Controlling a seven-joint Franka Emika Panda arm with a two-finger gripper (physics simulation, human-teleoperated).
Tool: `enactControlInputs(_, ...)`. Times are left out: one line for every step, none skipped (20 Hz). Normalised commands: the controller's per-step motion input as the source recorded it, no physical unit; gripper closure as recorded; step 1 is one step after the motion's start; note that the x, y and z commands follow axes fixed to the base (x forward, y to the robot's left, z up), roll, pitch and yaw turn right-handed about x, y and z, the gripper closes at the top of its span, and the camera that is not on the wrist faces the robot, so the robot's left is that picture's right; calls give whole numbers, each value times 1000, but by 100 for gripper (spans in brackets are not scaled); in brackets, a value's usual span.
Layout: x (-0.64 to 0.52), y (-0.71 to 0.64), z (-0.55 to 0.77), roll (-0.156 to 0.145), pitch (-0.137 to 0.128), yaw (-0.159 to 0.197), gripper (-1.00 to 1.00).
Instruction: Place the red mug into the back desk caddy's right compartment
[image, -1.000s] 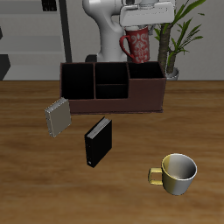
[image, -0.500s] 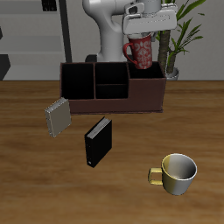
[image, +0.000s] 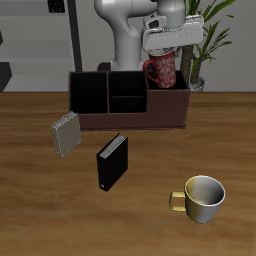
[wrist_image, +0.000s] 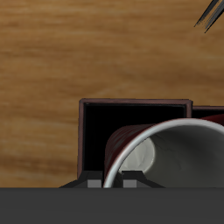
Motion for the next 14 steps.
enactControlInputs(95,35,-203,30,31,-2,100)
enactControlInputs(66,53,-181,14,46,-33,100)
enactControlInputs(62,-70,6,0,0,0,100)
enactControlInputs(81,67,-231,10,39,-30,100)
enactControlInputs(-3,99,-197,7,19,-21,100)
enactControlInputs(77,217,-329,56,67,-24,100)
enactControlInputs(71,97,-240,2,29,-21,100)
enactControlInputs(59,68,-226,8,44,-30,100)
enactControlInputs(60,-49,5,0,0,0,100)
enactControlInputs(86,132,-271,63,85,-57,100)
enactControlInputs(-66,152,-263,28,68,-42,100)
enactControlInputs(-136,318,-387,103,58,19,100)
enactControlInputs(-210,332,-308,114,62,-13,100)
enactControlInputs(-146,292,-269,87,45,8,100)
